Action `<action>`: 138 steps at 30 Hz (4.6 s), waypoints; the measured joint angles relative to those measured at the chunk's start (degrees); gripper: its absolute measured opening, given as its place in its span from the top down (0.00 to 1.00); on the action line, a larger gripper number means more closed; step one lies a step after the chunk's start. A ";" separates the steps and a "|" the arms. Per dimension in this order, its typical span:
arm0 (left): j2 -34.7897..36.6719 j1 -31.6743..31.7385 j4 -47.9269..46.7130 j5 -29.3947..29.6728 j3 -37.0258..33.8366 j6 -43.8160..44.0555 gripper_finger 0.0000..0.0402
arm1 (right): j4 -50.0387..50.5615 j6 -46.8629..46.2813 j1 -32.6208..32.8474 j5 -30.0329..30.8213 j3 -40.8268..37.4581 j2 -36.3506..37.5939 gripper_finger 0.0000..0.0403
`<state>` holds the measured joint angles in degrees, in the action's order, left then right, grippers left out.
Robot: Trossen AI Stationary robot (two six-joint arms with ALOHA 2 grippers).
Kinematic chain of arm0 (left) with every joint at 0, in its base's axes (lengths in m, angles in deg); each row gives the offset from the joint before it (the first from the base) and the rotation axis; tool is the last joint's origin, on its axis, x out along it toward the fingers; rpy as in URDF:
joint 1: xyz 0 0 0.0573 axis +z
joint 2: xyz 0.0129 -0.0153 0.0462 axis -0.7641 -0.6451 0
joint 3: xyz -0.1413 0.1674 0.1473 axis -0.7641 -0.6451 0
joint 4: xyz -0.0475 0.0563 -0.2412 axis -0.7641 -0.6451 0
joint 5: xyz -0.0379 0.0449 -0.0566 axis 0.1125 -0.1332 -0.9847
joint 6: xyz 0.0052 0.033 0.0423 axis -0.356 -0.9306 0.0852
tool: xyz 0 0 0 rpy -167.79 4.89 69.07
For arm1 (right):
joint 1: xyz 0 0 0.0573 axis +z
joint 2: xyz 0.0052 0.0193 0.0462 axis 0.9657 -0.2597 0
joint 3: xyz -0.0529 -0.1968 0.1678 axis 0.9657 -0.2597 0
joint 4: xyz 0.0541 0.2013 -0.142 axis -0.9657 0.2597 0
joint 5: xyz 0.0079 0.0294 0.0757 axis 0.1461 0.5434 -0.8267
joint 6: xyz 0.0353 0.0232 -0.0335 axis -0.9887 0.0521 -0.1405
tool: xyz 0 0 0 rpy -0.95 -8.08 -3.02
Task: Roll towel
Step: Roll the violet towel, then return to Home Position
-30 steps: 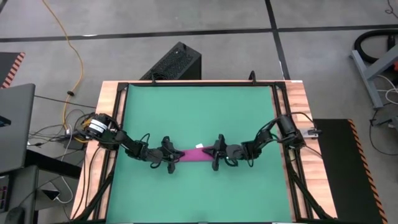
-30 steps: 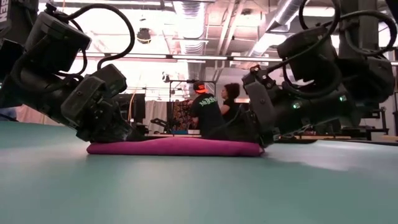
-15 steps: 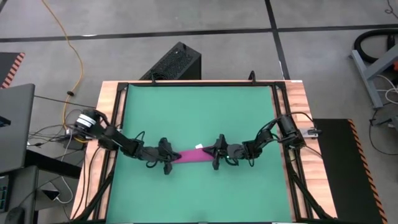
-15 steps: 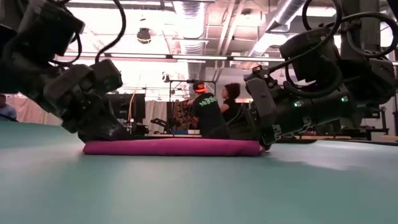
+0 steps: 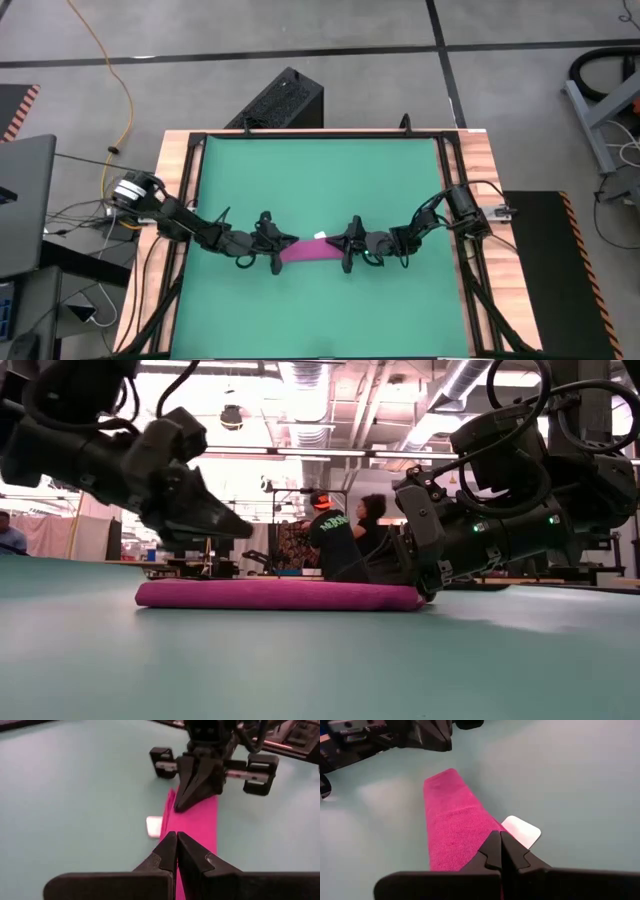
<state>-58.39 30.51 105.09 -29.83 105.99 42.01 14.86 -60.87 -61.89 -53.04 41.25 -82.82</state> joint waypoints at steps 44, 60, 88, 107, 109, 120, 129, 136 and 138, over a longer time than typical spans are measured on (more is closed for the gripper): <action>-24.89 1.34 10.78 -6.33 8.71 2.13 1.00 | 14.00 16.07 1.15 -1.66 12.91 7.27 0.98; -24.95 1.33 14.81 -6.60 8.68 1.96 1.00 | 27.15 10.26 -0.35 -1.33 11.58 6.88 0.98; -5.86 1.21 1.44 -7.91 8.71 -1.52 1.00 | 23.24 8.11 -0.70 0.22 7.25 6.71 0.97; 8.33 1.21 -16.72 -6.10 8.73 -4.55 1.00 | 17.96 15.35 -1.63 -0.28 7.45 16.20 0.88; 8.33 1.21 -16.51 -6.13 8.73 -5.37 1.00 | 18.81 17.22 -1.50 -0.38 7.42 19.71 0.88; 22.87 -0.31 -20.32 -7.78 8.79 -10.32 1.00 | 23.02 24.21 -0.01 -4.93 2.41 41.91 0.88; 47.04 -2.99 -37.67 1.60 8.77 -15.90 1.00 | 30.63 28.60 5.10 4.76 -8.71 71.05 0.88; 59.60 -3.16 -49.76 10.64 8.75 -17.85 1.00 | 43.69 31.02 8.83 11.35 -12.28 88.91 0.88; 61.86 -3.18 -53.59 13.02 8.75 -17.82 1.00 | 44.77 32.34 9.99 13.05 -13.49 92.70 0.88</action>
<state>3.47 27.32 51.50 -16.81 114.74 24.19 59.63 -28.52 -51.90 -39.99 27.76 9.88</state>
